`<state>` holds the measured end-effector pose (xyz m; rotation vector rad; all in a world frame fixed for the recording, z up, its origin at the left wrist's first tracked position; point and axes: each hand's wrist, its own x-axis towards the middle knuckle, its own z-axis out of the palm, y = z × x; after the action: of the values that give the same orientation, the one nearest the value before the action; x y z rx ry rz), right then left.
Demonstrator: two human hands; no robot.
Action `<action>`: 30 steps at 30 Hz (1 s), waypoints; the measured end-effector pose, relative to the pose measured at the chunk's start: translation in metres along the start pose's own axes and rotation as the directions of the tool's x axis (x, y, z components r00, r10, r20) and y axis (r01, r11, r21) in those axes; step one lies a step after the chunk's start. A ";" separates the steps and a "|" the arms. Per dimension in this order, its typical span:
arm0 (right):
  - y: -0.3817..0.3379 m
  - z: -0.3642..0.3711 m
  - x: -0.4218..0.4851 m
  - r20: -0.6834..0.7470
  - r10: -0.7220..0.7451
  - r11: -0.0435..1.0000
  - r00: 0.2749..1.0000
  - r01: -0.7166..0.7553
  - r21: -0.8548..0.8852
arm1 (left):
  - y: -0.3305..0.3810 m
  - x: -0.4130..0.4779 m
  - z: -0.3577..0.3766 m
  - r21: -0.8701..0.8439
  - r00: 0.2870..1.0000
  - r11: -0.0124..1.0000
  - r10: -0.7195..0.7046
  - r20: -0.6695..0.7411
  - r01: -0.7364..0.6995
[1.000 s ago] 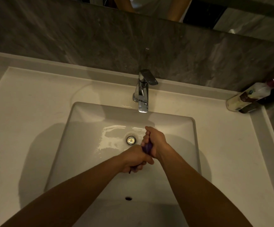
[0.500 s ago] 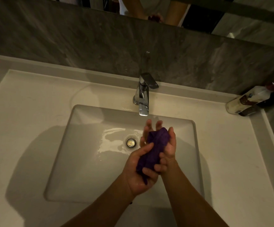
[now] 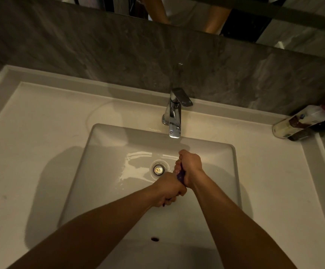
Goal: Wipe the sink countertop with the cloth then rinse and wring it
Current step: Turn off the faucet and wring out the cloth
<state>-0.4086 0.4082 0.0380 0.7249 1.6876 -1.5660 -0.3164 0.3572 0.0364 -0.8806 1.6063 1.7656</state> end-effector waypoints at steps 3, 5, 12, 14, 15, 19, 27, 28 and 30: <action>0.010 0.002 0.014 -0.083 0.004 0.998 0.997 -0.009 -0.057 | -0.010 0.013 0.004 0.149 0.992 0.988 0.068 -0.107 -0.052; 0.014 0.002 0.018 -0.125 0.024 0.997 0.992 -0.034 -0.074 | -0.018 0.022 0.005 0.271 0.977 0.957 0.148 -0.153 -0.103; 0.018 -0.008 0.015 0.035 0.091 0.996 0.995 -0.091 0.014 | -0.024 0.028 -0.004 0.246 0.987 0.966 0.106 -0.120 -0.074; 0.014 -0.017 0.011 0.183 0.108 0.993 0.977 -0.097 -0.067 | -0.026 0.021 -0.014 0.079 0.992 0.993 0.099 -0.084 -0.093; 0.012 -0.024 0.008 0.228 0.119 0.981 0.966 -0.080 -0.174 | -0.025 0.016 -0.019 0.026 0.989 0.991 0.130 -0.064 -0.128; 0.011 -0.045 -0.003 0.397 0.066 0.939 0.915 0.077 -0.334 | -0.023 -0.011 -0.029 -0.018 0.946 0.946 0.324 0.006 -0.324; -0.006 -0.057 -0.030 0.620 -0.115 0.926 0.776 0.309 -0.216 | -0.033 -0.052 -0.041 -0.457 0.949 0.839 0.313 -0.041 -0.296; -0.009 -0.057 -0.034 0.648 -0.119 0.929 0.752 0.315 -0.194 | -0.036 -0.055 -0.043 -0.526 0.945 0.800 0.326 -0.020 -0.287; -0.015 -0.055 -0.044 0.692 -0.135 0.928 0.710 0.335 -0.163 | -0.041 -0.061 -0.046 -0.608 0.944 0.741 0.327 -0.044 -0.285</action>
<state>-0.4020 0.4636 0.0828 -0.2270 1.4147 -1.4601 -0.2435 0.3160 0.0573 -0.8438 1.1812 2.6057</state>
